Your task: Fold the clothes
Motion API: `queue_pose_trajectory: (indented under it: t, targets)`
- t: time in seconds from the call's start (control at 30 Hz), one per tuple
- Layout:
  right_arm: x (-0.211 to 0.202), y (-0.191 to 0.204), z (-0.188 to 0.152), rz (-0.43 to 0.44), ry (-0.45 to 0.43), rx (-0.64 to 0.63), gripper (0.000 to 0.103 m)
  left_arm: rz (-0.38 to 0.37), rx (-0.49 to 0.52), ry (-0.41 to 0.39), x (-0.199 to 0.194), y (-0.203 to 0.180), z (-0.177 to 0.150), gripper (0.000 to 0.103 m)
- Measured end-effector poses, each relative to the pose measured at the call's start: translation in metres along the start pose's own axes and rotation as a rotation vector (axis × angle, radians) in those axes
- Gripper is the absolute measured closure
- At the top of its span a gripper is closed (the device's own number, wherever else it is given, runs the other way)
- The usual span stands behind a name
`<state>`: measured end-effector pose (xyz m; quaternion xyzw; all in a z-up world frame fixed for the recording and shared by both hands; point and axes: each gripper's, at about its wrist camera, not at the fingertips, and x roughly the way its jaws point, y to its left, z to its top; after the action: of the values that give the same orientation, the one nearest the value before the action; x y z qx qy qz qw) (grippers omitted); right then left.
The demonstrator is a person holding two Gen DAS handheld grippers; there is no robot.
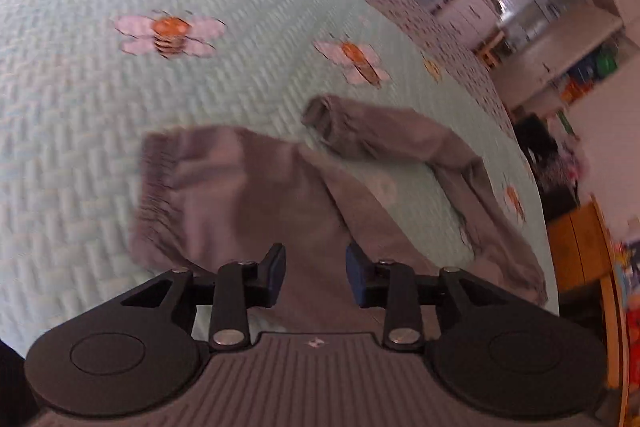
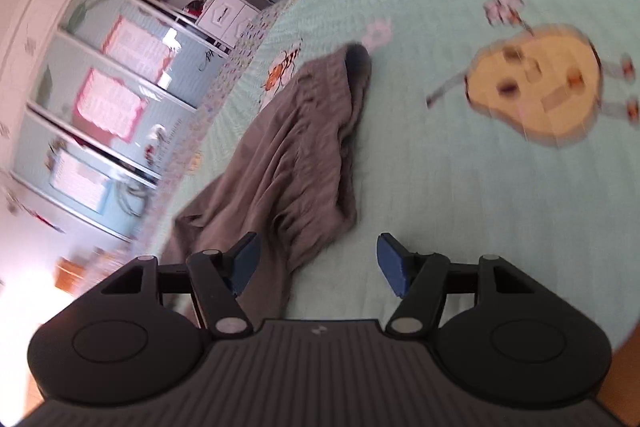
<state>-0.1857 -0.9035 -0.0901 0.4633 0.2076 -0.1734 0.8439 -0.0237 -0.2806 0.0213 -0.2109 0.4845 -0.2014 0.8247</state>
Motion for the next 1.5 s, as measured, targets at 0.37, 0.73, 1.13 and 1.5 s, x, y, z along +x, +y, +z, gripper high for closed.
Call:
queue_pose_trajectory:
  t: [0.37, 0.73, 1.13, 1.5]
  targets:
    - [0.044, 0.025, 0.001, -0.023, 0.053, -0.397, 0.038, -0.040, 0.280, 0.277, 0.073, -0.054, -0.058, 0.066]
    - [-0.007, 0.025, 0.063, 0.212, -0.101, -0.094, 0.103, 0.050, 0.159, 0.205, 0.082, -0.048, -0.038, 0.060]
    - [-0.008, 0.035, 0.036, 0.083, 0.030, -0.384, 0.055, 0.005, 0.297, 0.282, 0.095, -0.069, -0.053, 0.054]
    - [0.021, 0.026, 0.001, 0.054, 0.092, -0.500, 0.087, 0.024, 0.222, 0.280, 0.091, -0.052, -0.052, 0.048]
